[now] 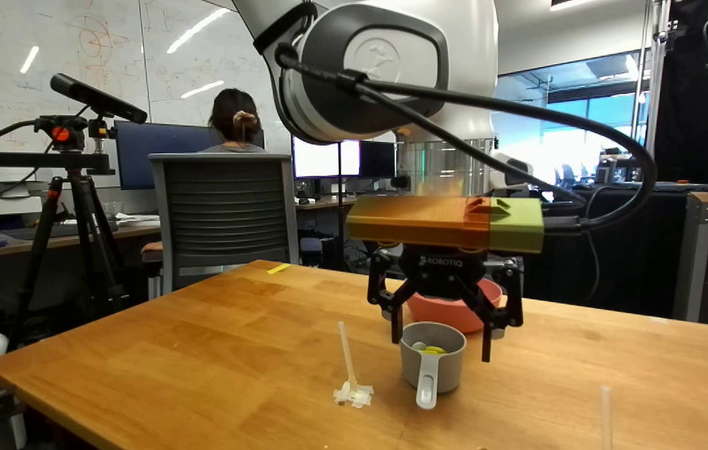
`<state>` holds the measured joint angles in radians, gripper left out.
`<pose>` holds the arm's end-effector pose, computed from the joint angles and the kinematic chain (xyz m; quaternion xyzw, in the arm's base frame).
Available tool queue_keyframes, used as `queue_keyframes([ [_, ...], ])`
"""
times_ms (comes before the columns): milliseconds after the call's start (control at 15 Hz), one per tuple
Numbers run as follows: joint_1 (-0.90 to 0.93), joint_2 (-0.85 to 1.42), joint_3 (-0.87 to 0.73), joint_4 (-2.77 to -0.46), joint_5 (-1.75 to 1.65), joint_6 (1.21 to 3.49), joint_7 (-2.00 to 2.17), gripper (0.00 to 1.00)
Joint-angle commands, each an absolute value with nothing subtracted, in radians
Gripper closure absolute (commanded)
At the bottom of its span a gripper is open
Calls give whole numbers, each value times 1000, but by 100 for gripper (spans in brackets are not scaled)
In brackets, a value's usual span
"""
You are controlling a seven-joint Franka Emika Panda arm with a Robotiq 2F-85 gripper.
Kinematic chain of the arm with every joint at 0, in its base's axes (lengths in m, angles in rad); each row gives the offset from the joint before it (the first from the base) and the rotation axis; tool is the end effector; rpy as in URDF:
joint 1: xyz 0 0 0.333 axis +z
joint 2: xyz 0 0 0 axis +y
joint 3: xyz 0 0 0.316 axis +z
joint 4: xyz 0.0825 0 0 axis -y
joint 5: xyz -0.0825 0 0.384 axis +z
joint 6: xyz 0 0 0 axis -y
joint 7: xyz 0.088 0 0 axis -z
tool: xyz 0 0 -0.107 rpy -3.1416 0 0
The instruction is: Pour the contents in the cup into the bowl
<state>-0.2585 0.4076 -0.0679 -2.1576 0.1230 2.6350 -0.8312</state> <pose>0.5433 -0.1872 0.2133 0.9787 0.2014 0.0401 0.0043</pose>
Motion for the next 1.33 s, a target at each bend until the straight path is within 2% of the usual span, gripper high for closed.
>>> queue_keyframes([
  [0,-286,427,-31,-2163,127,2676,-822,0],
  [600,-284,458,-15,-2172,110,2714,-788,2],
  [667,-284,458,-14,-2173,109,2717,-785,18],
  [733,-284,457,-13,-2176,107,2720,-783,26],
  [800,-283,456,-12,-2178,106,2724,-782,30],
  [1267,-285,457,-8,-2180,104,2731,-775,86],
])
